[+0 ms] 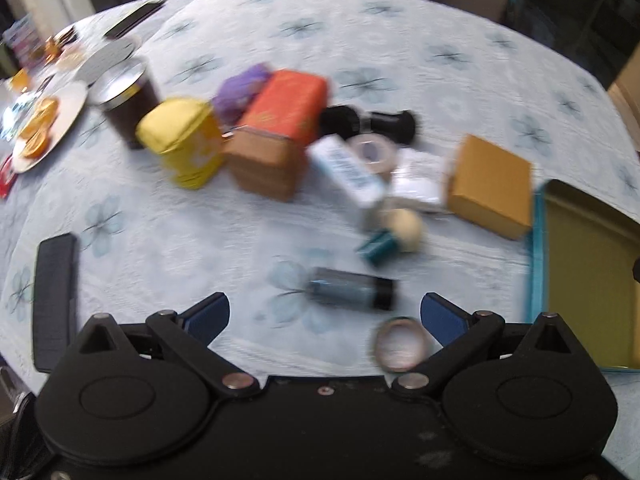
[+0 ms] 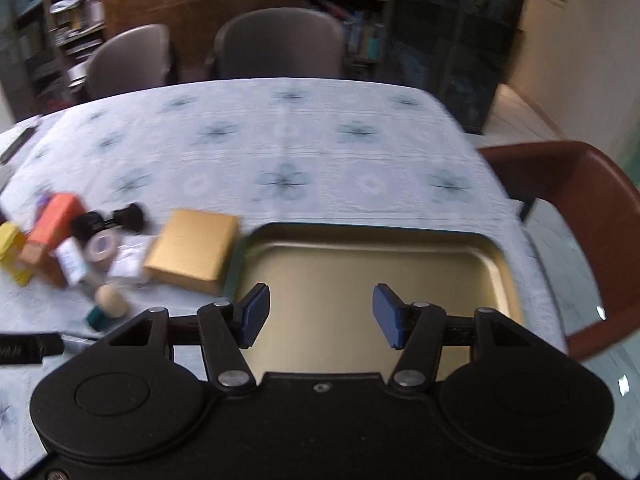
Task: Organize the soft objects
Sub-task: 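Grasp the green tape roll with the right tool while the left tool approaches the grey bottle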
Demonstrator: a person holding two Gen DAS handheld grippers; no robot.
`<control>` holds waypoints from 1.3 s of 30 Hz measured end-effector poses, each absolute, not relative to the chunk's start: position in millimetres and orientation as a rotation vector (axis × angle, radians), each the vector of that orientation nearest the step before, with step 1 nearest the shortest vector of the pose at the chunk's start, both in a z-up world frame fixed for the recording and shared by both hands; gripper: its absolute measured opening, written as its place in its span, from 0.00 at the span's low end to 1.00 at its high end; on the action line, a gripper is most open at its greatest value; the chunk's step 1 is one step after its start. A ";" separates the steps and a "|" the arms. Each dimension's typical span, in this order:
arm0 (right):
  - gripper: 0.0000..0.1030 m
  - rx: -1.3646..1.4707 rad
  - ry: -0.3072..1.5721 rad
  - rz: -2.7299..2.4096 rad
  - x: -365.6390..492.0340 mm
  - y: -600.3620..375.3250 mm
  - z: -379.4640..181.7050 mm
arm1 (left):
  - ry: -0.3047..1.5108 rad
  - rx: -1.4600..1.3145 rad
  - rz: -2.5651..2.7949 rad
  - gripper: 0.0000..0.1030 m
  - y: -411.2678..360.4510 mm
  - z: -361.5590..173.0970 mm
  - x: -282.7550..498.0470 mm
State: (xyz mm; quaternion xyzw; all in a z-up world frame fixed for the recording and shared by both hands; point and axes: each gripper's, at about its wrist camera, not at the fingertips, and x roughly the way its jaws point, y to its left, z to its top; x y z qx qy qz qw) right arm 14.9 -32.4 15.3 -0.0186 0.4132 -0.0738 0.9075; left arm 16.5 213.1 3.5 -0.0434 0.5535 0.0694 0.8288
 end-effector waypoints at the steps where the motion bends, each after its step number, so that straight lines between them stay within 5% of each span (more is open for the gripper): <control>1: 0.53 -0.041 0.872 -0.114 18.3 -21.8 11.8 | 1.187 -0.089 0.159 0.99 224.3 0.4 16.9; 13: 0.53 -0.036 1.138 0.151 27.7 86.1 -57.9 | 1.283 -0.051 0.088 0.99 301.6 -33.4 21.6; 27: 0.56 -0.114 1.191 0.052 34.1 132.9 -99.4 | 1.292 -0.014 0.004 0.99 350.8 -47.8 38.5; 32: 0.46 -0.121 1.172 0.032 34.5 138.4 -96.6 | 1.281 0.000 -0.018 0.99 348.0 -46.2 41.4; 39: 0.46 -0.131 1.165 0.033 26.2 135.2 -88.2 | 1.262 0.025 -0.087 0.99 313.5 -42.8 47.5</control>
